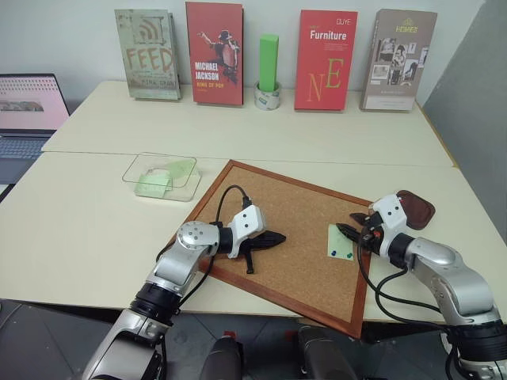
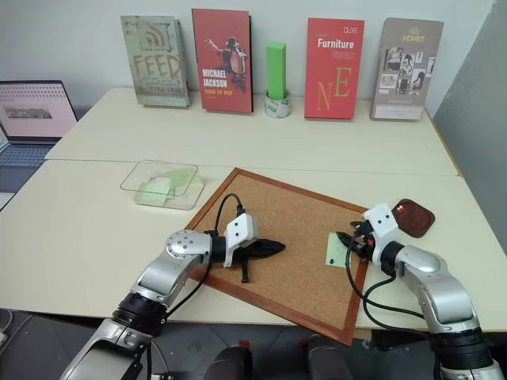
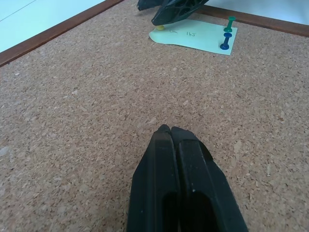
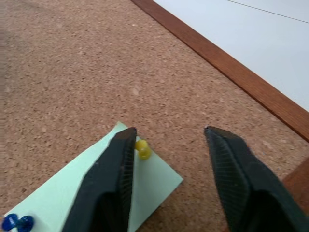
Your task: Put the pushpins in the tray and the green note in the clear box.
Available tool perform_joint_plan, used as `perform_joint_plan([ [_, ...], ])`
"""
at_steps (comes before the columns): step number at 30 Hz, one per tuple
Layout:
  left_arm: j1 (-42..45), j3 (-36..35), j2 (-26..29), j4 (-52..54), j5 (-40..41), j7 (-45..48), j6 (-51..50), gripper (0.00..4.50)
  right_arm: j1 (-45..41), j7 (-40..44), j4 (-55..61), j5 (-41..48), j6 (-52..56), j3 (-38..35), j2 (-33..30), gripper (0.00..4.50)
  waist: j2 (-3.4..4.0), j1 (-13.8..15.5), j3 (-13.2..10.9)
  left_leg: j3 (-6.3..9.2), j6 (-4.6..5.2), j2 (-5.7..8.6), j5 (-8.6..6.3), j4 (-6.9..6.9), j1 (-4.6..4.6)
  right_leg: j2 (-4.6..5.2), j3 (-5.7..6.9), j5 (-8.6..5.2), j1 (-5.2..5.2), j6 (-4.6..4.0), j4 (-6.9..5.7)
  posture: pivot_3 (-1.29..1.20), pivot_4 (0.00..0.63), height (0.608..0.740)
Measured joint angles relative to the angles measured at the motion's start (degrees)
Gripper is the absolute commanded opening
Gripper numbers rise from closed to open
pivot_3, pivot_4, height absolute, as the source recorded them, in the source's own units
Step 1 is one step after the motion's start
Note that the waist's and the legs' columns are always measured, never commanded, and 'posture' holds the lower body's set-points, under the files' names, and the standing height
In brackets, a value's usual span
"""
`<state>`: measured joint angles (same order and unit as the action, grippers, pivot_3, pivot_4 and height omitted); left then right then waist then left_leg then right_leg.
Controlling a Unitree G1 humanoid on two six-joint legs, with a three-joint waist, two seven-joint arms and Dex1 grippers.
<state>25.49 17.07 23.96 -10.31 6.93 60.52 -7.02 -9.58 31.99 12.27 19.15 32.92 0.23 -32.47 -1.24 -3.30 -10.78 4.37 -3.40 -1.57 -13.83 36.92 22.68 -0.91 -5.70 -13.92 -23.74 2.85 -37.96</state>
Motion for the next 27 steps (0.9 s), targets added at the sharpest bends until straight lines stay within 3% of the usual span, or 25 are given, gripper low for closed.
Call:
perform_joint_plan([
  [8, -0.07, 0.11, -0.15, 0.14, -0.37, -0.52, 0.08, 0.00, 1.04, 0.41, 1.86, 0.10, 0.91, 0.39, 0.06, 0.01, 0.00, 0.04, 0.00, 0.00, 0.00, 0.00, 0.00, 0.03, -0.01, 0.00, -0.01, 0.00, 0.02, -0.01, 0.00, 0.00, 0.150, 0.740],
  [27, -0.37, 0.24, -0.14, 0.10, -0.77, -1.24, 0.99, 0.00, 2.00, -4.36, 15.24, 3.39, 8.69, -5.19, 1.23, 0.01, 0.02, 0.06, 0.01, 0.01, 0.00, 0.00, 0.00, 0.01, -0.01, 0.00, 0.00, -0.01, 0.03, -0.03, 0.01, 0.00, 0.150, 0.740],
])
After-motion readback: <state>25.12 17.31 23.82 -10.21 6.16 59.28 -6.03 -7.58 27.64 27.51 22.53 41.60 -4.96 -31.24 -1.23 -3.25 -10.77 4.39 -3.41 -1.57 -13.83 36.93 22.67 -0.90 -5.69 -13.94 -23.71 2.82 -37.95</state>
